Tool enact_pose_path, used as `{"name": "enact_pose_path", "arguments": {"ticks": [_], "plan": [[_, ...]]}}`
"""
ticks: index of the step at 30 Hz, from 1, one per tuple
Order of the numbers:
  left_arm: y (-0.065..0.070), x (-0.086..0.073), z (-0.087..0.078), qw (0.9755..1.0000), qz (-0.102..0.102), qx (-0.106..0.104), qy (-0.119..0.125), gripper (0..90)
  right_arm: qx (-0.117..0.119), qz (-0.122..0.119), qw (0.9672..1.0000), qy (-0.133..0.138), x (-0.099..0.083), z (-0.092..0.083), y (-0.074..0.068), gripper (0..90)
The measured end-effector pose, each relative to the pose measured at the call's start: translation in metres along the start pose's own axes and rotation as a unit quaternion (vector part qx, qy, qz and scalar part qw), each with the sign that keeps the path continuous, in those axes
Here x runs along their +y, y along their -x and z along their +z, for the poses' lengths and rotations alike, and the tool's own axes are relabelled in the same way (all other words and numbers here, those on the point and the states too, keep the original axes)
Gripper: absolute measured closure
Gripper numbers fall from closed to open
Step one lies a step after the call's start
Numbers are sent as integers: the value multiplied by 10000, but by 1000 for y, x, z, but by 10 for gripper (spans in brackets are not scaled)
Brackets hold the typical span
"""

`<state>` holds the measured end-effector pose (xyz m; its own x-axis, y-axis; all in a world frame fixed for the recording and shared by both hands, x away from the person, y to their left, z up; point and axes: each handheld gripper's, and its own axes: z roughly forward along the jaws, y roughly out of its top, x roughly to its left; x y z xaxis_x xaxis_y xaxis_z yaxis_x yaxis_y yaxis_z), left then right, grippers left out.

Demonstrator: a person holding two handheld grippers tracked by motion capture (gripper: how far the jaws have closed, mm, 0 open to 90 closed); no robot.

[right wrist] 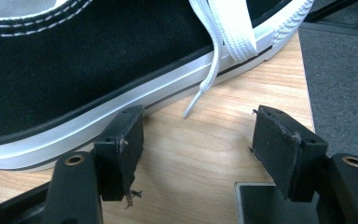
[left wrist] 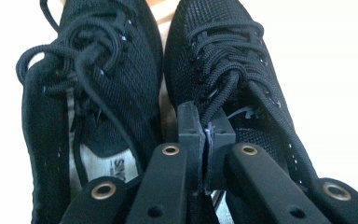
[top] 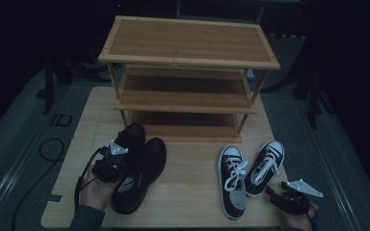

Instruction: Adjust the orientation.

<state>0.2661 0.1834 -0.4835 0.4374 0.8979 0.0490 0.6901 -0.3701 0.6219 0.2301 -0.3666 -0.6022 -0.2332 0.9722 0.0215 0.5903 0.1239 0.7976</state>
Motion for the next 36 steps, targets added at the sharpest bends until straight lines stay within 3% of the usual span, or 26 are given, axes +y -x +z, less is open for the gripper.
{"name": "enact_pose_path", "arguments": {"ticks": [5,7,9,13,17,25,36], "plan": [[4,3,7,9997,-42,119,196,883,1,0,10000,1,0,0,0,332],[4,5,10,9996,-102,156,206,882,0,-5,10000,0,0,0,0,332],[5,4,12,9995,-39,259,149,881,2,-2,10000,0,0,0,0,332],[4,3,12,9996,19,249,131,860,2,-1,10000,-1,0,0,0,332],[4,3,10,9986,92,502,153,643,2,-3,10000,2,0,0,0,332],[7,2,-2,9971,195,622,396,423,3,-2,10000,0,0,0,0,332],[0,0,-8,9974,-102,648,292,284,-8,8,10000,8,0,0,0,331]]}}
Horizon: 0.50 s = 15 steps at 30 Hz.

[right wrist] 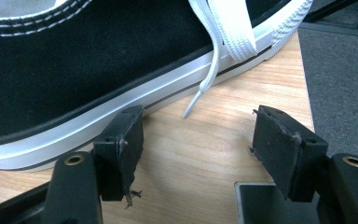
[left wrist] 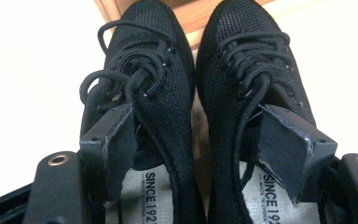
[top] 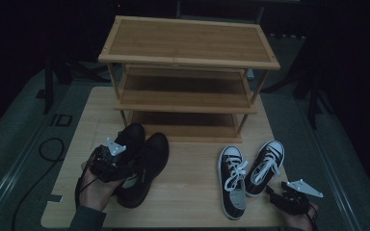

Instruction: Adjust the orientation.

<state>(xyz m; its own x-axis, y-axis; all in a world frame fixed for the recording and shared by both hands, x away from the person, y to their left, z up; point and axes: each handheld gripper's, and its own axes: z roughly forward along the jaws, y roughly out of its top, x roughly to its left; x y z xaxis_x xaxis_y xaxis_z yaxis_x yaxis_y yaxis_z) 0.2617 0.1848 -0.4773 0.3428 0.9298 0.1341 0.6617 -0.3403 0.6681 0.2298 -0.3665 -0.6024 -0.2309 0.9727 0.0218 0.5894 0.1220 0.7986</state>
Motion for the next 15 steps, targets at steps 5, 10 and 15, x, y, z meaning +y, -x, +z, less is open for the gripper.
{"name": "enact_pose_path", "arguments": {"ticks": [5,10,15], "plan": [[-2,-1,2,9998,-58,-122,-161,246,-2,0,10000,3,0,0,0,330],[-6,-3,4,9992,-199,-204,-288,175,-10,4,10000,5,0,0,0,330],[-11,-6,6,9988,-251,-223,-346,176,-7,7,10000,3,0,0,0,328]]}}
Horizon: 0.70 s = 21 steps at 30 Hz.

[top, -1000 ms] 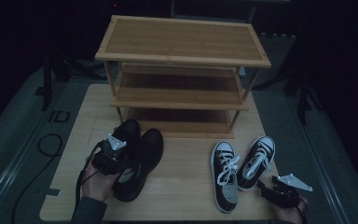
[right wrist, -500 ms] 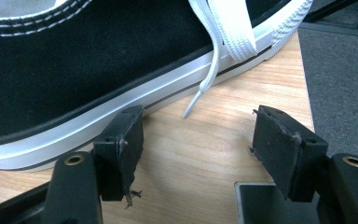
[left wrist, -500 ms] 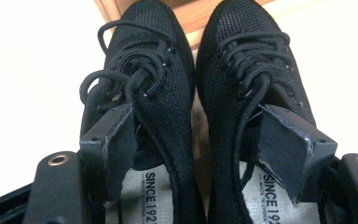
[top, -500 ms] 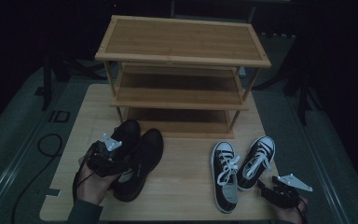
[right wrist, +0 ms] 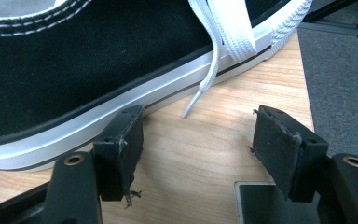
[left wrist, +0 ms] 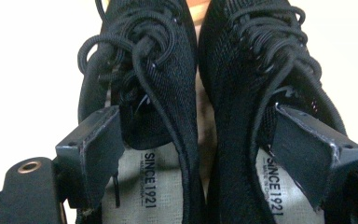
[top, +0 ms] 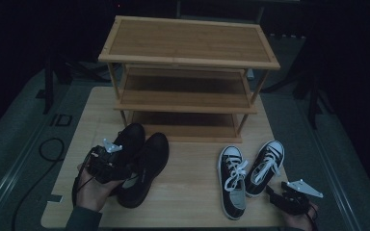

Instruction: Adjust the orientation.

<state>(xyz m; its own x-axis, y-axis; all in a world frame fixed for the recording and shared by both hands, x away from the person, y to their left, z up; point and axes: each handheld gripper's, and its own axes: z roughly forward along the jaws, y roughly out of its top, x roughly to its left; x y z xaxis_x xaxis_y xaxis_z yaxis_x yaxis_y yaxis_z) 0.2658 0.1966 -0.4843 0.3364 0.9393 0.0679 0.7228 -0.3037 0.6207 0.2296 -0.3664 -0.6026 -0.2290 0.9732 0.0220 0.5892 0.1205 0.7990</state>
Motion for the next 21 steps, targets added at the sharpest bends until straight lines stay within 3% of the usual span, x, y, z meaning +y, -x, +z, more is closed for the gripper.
{"name": "enact_pose_path", "arguments": {"ticks": [6,17,21], "plan": [[-3,0,0,9999,-20,-83,120,217,1,-5,10000,-8,0,0,0,325],[-4,4,1,9993,137,-302,178,306,-52,36,10000,-16,0,0,0,301],[-2,6,6,9982,224,-556,96,359,-57,39,10000,-10,0,0,0,300]]}}
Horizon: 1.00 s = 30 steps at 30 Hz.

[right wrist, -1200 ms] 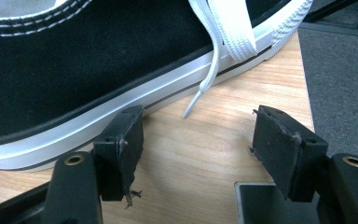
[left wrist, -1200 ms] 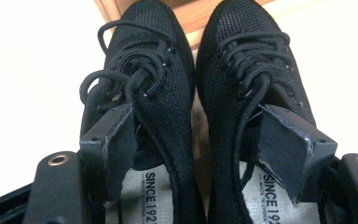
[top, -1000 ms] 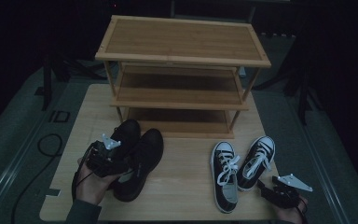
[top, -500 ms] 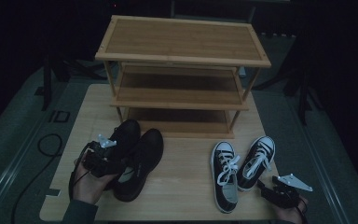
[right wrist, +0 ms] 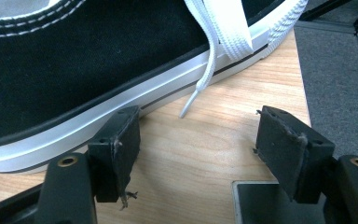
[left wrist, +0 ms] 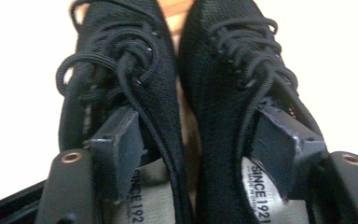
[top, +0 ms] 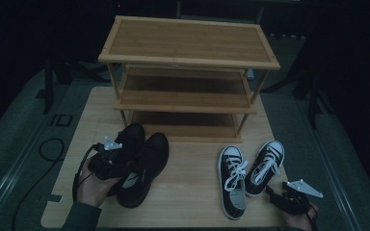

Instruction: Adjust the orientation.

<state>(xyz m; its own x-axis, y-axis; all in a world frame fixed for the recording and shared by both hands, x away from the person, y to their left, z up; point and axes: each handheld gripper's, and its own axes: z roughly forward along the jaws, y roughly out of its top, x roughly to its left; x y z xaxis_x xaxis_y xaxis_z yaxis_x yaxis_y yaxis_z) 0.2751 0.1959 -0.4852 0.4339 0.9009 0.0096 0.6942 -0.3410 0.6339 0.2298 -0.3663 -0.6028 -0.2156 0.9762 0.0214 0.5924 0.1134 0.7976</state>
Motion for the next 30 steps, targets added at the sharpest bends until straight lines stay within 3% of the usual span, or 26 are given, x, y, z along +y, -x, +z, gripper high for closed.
{"name": "enact_pose_path", "arguments": {"ticks": [5,10,23,30], "plan": [[-2,3,6,9999,5,-75,-140,407,2,0,10000,-4,0,0,0,300],[0,5,9,9995,158,-97,-269,459,2,1,10000,-4,0,0,0,301],[-2,7,18,9981,217,-220,-524,479,-6,8,10000,0,0,0,0,300],[-3,9,26,9957,195,-282,-864,527,-3,4,10000,-2,0,0,0,299]]}}
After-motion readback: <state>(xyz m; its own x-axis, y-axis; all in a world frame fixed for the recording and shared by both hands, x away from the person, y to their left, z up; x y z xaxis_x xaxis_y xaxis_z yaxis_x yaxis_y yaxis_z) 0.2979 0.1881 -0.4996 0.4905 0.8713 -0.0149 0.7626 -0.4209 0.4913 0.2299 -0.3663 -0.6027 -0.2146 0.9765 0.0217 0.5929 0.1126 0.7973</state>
